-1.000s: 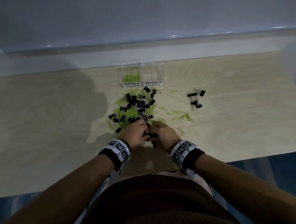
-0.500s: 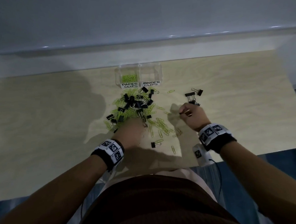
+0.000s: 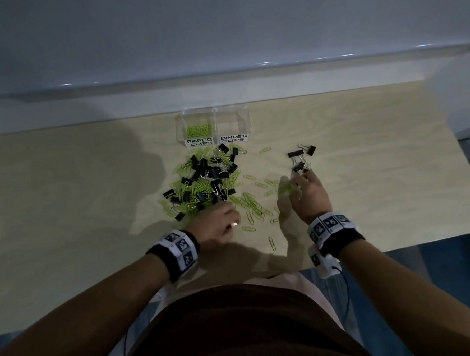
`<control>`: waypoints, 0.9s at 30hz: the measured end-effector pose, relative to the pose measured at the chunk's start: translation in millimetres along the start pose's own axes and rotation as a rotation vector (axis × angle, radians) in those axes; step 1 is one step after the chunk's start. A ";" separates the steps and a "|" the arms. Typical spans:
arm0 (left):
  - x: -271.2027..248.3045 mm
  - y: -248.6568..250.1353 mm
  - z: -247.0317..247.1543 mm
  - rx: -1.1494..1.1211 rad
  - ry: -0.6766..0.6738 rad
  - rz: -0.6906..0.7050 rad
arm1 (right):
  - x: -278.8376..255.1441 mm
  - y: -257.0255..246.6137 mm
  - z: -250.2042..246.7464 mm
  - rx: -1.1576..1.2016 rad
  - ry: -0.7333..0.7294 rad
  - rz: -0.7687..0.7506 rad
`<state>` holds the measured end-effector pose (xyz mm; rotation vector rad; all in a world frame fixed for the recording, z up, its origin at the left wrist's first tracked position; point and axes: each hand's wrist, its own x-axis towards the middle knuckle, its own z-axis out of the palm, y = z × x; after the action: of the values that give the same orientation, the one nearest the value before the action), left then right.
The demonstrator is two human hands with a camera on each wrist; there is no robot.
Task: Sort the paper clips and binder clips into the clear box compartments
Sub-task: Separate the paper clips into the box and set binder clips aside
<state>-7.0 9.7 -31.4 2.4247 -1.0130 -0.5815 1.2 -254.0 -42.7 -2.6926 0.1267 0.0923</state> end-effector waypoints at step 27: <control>70.1 -3.3 -7.9 0.004 0.077 -0.219 | 27.5 -48.9 -5.3 -0.086 -0.482 -0.318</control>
<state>44.0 -38.1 -41.3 2.5591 -0.7235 -0.5529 33.8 -214.4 -19.4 -2.6514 -0.4574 0.6497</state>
